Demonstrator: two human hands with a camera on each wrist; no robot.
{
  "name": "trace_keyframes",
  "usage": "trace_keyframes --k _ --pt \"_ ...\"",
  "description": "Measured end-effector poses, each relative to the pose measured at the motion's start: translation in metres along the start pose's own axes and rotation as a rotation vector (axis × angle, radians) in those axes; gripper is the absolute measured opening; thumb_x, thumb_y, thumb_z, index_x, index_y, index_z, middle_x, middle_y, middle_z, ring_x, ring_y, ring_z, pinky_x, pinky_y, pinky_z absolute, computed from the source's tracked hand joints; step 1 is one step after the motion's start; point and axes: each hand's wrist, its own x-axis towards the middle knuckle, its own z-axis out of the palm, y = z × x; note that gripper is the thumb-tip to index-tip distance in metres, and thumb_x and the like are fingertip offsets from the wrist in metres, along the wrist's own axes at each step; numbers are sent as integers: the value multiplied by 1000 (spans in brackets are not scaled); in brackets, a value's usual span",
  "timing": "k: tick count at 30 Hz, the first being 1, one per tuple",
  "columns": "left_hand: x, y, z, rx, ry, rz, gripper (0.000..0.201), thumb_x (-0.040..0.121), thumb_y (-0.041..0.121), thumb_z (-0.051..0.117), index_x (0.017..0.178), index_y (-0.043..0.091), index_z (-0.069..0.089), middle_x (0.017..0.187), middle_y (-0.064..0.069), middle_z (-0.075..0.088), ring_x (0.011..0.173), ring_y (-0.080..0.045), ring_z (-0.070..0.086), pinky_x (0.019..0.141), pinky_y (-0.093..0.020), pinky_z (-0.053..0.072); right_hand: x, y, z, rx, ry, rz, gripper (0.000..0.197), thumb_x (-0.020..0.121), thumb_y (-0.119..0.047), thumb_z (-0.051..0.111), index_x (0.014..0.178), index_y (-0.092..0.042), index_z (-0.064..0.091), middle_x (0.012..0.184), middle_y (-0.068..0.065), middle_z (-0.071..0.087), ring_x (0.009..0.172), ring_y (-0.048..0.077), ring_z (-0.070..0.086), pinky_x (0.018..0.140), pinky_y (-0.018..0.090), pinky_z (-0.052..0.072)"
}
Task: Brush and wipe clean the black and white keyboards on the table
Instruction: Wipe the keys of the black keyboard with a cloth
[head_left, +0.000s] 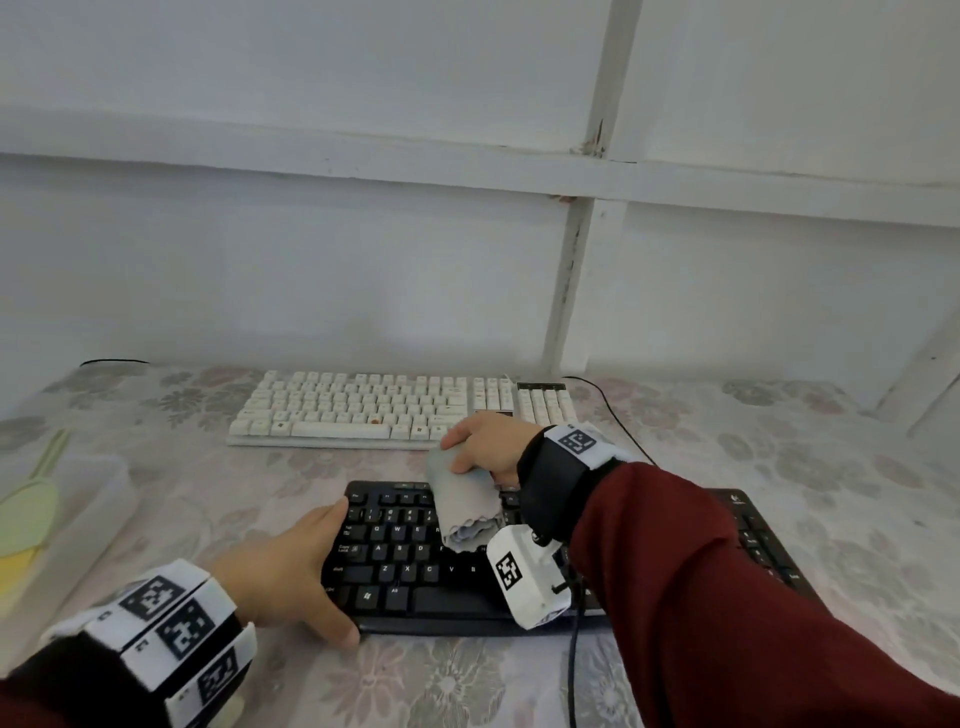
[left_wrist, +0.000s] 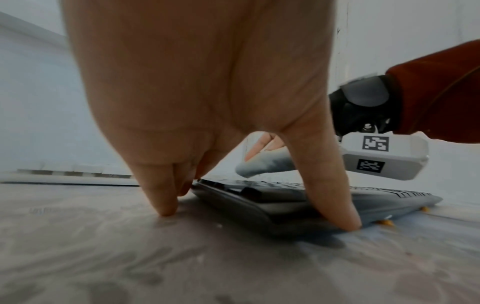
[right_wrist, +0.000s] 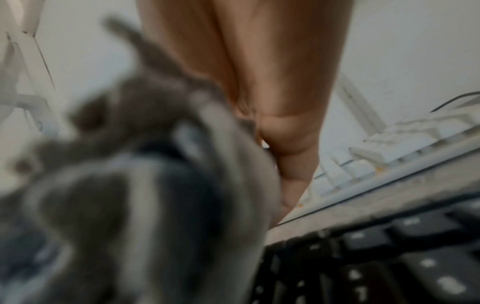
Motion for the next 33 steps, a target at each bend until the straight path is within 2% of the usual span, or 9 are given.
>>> trace_keyframes --k 4,8,10,11,15,18,21,26,33 --pt "2 -1 -1 -26 4 32 147 14 72 69 143 34 11 136 15 27 127 -5 29 109 -22 26 6 -11 16 -249 -41 -35 35 92 0 45 125 6 55 133 18 52 120 32 50 98 34 42" --pt "5 -5 0 -58 28 4 117 49 35 89 140 34 16 134 13 29 125 -7 32 108 -23 29 11 -14 27 -463 -33 -4 30 93 -27 51 73 -5 49 104 10 39 72 22 47 64 26 42" --pt "8 -6 0 -80 48 15 105 54 31 86 135 35 20 131 14 31 126 -8 33 107 -23 30 8 -18 28 -598 -76 15 43 86 -47 59 90 -4 56 115 9 34 86 27 53 72 31 44" --pt "9 -6 0 -87 55 24 99 55 30 85 130 37 21 128 15 32 125 -8 33 106 -22 31 5 -19 27 -677 -100 4 45 86 -47 60 97 -3 58 111 8 37 90 27 53 70 30 43" --pt "10 -7 0 -143 55 53 86 59 19 85 110 47 22 122 19 34 120 -6 37 104 -22 33 11 -24 32 -757 -54 -38 36 96 -19 48 62 -10 39 65 3 37 57 16 37 49 19 29" --pt "12 -11 1 -157 60 47 90 52 24 87 118 43 28 125 16 38 120 -8 40 106 -28 36 18 -31 38 -631 -24 -77 25 96 -15 44 97 2 62 97 15 62 87 26 60 75 29 50" --pt "13 -12 1 -163 66 42 89 48 28 87 118 39 33 125 15 40 117 -6 42 106 -30 37 23 -43 48 -607 -31 -103 40 96 -11 40 132 5 49 135 21 51 124 34 50 103 41 43" --pt "12 -8 -1 -159 67 36 97 39 31 86 124 30 39 124 11 46 116 -7 47 103 -31 41 35 -52 60 -714 -70 -128 35 97 -9 39 128 0 55 132 14 56 116 27 55 95 33 44" --pt "11 -5 0 -131 104 81 78 61 12 85 100 44 26 111 23 38 103 5 43 82 -3 35 32 -44 46 -836 -52 -137 37 96 -8 46 132 -1 51 134 17 52 123 31 51 98 37 42"
